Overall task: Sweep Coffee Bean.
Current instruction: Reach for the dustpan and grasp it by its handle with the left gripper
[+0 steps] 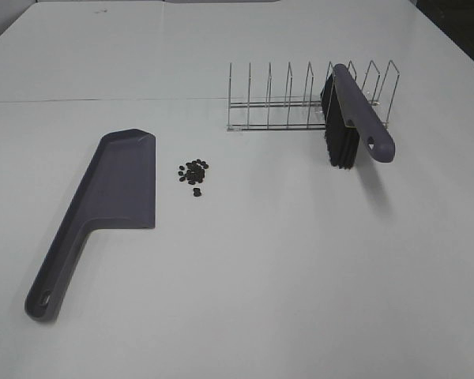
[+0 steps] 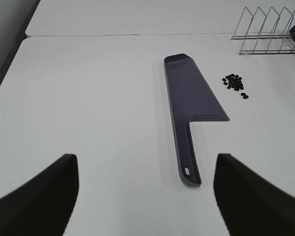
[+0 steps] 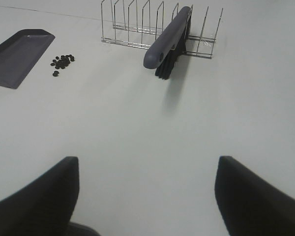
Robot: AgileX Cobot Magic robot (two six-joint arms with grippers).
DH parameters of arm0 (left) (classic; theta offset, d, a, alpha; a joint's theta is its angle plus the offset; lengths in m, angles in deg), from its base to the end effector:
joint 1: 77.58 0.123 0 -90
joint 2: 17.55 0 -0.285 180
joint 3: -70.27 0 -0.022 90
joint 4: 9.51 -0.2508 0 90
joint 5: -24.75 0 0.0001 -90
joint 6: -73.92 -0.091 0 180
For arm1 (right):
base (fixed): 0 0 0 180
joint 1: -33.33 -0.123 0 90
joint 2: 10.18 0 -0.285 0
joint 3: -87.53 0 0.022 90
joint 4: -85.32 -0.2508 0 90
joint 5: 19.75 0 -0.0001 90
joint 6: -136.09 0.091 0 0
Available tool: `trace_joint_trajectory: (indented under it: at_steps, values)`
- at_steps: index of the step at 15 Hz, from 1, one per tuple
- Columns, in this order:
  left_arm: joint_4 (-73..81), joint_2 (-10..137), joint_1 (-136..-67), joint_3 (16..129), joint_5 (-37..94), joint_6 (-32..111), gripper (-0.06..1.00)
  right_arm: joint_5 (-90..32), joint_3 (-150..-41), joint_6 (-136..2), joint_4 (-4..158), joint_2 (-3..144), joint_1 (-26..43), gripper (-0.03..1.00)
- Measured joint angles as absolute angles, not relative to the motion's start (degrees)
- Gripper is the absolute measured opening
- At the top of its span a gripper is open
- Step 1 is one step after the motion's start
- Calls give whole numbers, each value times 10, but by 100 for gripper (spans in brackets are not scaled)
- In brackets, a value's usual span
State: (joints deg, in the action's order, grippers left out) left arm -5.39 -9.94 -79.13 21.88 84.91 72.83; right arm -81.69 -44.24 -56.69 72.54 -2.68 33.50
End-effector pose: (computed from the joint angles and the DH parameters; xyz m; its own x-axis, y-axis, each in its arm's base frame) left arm -0.0055 -0.0055 0.2792 -0.4410 -0.0048 -0.8975 0.0755 0.9962 -0.0425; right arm -0.0082 0.0178 0.2789 -0.4321 -0.1130 -0.8947 -0.2228 0.9748 -0.0155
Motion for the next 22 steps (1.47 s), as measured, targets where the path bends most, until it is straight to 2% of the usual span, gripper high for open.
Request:
trace_joint_trajectory:
  at_steps: [22]
  values:
    - [-54, -99, -791, 219, 849, 728, 72, -817, -442, -567, 725, -27, 335, 68]
